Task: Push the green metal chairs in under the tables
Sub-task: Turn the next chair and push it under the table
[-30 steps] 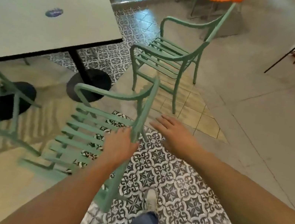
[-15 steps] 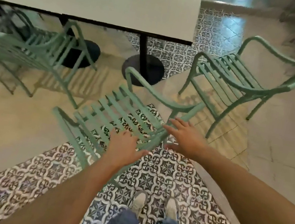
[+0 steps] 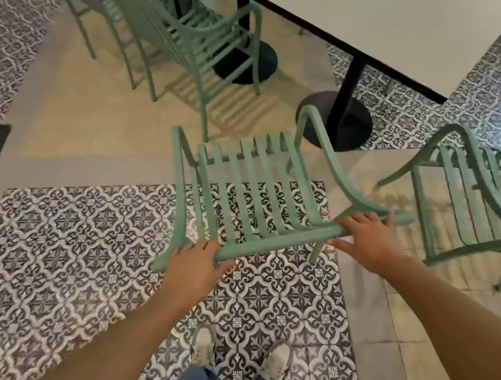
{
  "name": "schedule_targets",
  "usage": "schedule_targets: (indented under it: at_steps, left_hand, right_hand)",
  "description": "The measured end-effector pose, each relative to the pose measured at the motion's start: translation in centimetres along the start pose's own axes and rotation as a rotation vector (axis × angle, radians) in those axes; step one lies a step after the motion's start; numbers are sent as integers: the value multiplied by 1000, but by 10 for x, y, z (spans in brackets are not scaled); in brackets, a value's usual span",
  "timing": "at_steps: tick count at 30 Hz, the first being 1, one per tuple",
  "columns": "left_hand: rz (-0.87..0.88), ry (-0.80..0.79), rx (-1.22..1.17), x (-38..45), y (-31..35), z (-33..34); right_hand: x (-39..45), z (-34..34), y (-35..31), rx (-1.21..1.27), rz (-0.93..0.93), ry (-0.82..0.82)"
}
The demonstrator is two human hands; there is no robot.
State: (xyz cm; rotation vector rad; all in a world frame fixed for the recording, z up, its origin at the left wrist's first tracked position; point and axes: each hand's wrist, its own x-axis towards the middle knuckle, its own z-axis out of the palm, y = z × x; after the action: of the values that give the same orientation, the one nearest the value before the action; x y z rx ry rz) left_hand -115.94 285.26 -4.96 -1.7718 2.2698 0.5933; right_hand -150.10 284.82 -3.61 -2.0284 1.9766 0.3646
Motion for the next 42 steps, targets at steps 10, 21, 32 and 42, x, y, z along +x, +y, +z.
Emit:
schedule_targets:
  at_steps: [10, 21, 32, 42]
  left_hand:
    - [193, -47, 142, 9, -44, -24]
    - [256, 34, 346, 64, -116, -80]
    - [288, 123, 315, 117, -124, -107]
    - [-448, 297, -930, 124, -141, -97]
  right_hand:
    - [-13, 3, -41, 20, 83, -52]
    - [-31, 3, -151, 203, 358, -33]
    - [-20, 4, -180, 319, 575, 15]
    - [-43, 14, -154, 1199, 1423, 799]
